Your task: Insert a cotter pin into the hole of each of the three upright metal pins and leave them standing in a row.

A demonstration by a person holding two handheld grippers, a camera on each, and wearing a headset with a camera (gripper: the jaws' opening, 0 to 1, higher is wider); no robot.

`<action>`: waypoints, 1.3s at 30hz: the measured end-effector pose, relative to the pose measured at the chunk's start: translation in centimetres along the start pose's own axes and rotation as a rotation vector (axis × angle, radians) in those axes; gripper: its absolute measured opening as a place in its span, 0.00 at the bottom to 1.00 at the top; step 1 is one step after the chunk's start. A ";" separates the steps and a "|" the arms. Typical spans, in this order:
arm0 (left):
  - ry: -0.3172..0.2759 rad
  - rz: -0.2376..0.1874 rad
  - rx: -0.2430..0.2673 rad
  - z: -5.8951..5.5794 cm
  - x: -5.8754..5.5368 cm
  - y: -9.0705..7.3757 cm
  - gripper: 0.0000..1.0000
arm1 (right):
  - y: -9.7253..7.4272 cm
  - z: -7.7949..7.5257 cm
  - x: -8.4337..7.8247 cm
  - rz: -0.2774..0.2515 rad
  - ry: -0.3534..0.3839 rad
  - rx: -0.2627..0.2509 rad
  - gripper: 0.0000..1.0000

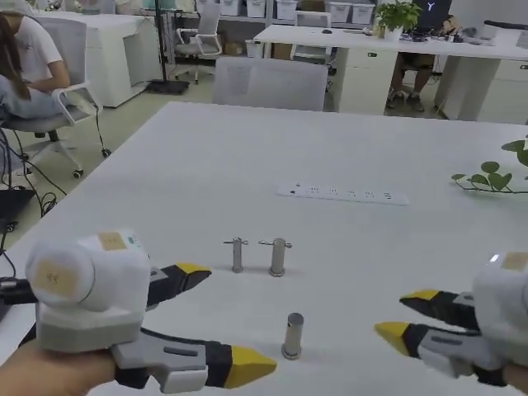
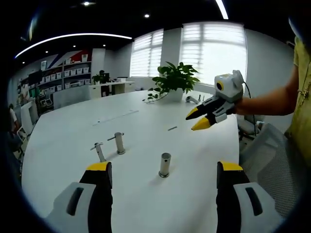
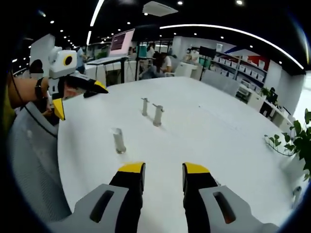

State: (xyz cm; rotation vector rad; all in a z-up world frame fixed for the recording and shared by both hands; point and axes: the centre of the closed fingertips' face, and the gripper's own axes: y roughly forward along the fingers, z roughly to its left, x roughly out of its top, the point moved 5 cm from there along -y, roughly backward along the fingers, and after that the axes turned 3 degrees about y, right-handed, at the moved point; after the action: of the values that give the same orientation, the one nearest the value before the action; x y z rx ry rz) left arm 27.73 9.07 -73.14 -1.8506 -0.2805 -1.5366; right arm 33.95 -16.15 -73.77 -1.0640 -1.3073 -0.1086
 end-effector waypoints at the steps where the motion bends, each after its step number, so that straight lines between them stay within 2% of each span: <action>1: -0.001 -0.001 -0.001 0.0 0.0 0.0 0.89 | -0.1 -1.3 0.1 0.008 -0.012 -0.009 0.32; 3: -0.001 0.000 -0.003 -0.1 0.0 0.0 0.89 | 0.0 -3.3 -0.1 0.034 -0.021 -0.025 0.31; 6: -0.001 0.003 -0.001 -0.1 -0.1 -0.1 0.89 | 0.5 -5.3 -0.3 0.067 -0.037 -0.039 0.31; 9: -0.005 0.003 0.006 0.0 -0.1 -0.3 0.89 | 1.2 -6.7 -0.6 0.107 -0.075 -0.030 0.26; 10: -0.006 0.003 0.007 0.0 -0.1 -0.3 0.89 | 1.7 -7.1 -0.9 0.134 -0.081 -0.002 0.26; 12: -0.007 0.006 0.013 0.1 -0.2 -0.4 0.89 | 2.2 -8.0 -1.4 0.175 -0.103 0.002 0.26; 13: -0.011 0.007 0.016 0.1 -0.3 -0.4 0.89 | 2.6 -8.3 -1.9 0.216 -0.095 0.028 0.25; 15: -0.014 0.009 0.025 0.3 -0.4 -0.5 0.89 | 3.2 -9.2 -2.1 0.239 -0.108 0.028 0.23; 17: -0.020 0.007 0.031 0.4 -0.4 -0.5 0.89 | 3.8 -9.4 -2.2 0.263 -0.114 0.065 0.20; 19: -0.024 0.010 0.037 0.5 -0.5 -0.5 0.89 | 4.3 -9.5 -2.5 0.311 -0.144 0.094 0.18; 20: -0.026 0.011 0.042 0.5 -0.6 -0.5 0.89 | 4.5 -9.5 -2.6 0.322 -0.175 0.103 0.18; 22: -0.030 0.010 0.049 0.6 -0.7 -0.6 0.89 | 5.0 -9.1 -3.2 0.374 -0.197 0.163 0.18; 25: -0.035 0.010 0.060 0.7 -0.8 -0.8 0.89 | 5.6 -9.4 -4.2 0.445 -0.271 0.193 0.17; 32: -0.048 0.016 0.077 0.8 -1.2 -1.1 0.88 | 6.8 -9.7 -4.9 0.491 -0.317 0.223 0.14; 39: -0.057 0.017 0.086 0.9 -1.4 -1.2 0.87 | 7.4 -10.3 -5.5 0.534 -0.307 0.235 0.12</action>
State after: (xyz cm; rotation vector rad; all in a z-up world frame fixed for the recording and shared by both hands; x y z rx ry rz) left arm 27.32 10.90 -74.02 -1.8268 -0.3511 -1.4406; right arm 44.05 -21.76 -81.30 -1.2203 -1.2243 0.6153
